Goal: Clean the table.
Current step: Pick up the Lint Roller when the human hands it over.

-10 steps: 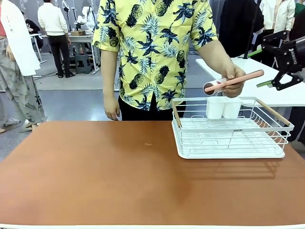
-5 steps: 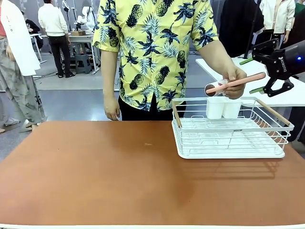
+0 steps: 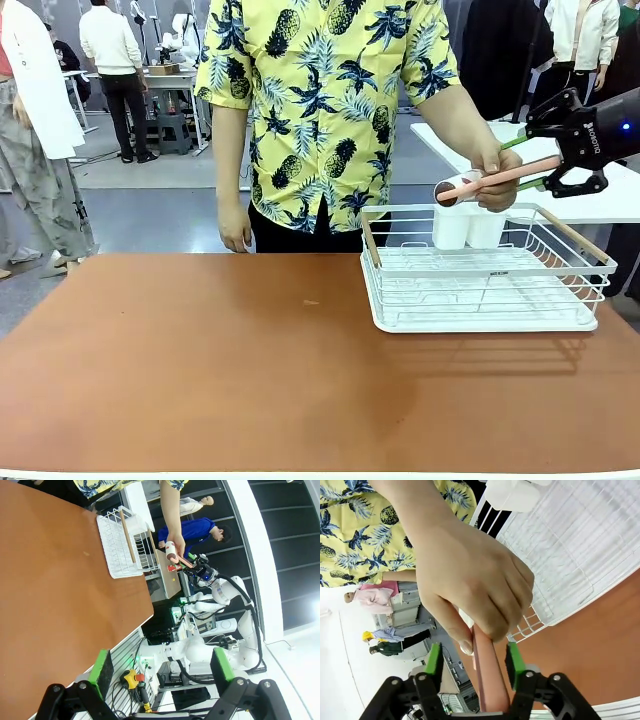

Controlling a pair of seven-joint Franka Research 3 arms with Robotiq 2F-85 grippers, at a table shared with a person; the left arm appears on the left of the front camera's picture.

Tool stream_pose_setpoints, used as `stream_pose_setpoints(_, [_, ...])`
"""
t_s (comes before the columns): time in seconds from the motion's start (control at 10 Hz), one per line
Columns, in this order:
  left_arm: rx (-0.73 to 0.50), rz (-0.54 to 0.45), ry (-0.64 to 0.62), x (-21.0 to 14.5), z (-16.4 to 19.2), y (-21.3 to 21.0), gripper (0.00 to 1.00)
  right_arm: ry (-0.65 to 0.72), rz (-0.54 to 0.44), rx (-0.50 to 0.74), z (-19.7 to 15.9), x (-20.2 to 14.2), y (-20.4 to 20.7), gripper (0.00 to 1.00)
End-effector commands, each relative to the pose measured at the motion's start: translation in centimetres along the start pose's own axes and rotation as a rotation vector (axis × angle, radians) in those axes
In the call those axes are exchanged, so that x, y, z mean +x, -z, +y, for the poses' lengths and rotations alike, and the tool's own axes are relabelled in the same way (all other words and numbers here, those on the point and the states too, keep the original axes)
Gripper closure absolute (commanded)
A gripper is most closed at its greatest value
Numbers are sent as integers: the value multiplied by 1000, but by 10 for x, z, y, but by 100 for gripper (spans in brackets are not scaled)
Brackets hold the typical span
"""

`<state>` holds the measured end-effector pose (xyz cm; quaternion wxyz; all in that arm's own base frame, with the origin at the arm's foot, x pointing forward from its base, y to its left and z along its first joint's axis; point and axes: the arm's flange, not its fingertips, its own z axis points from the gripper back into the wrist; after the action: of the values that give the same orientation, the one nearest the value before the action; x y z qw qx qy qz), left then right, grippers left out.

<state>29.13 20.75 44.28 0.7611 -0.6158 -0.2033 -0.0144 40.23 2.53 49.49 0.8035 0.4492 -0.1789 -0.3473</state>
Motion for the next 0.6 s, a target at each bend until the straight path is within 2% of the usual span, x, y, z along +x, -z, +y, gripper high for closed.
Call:
stream_pose_setpoints(0.0, [-3,-3,3,-1,-4,-3,0,-12,-20,30,-3,-1,7,100])
stream_pose_setpoints(0.2, [-3,-3,3,-1,-4,-3,0,-11,-23,26,-4,-1,7,96])
stream_pose_setpoints(0.3, [-3,-3,3,-1,-4,-3,0,-11,-23,20,-4,0,7,100])
stream_pose_setpoints(0.5, [-3,-3,3,-1,-4,-3,0,-10,-21,25,-4,1,5,100])
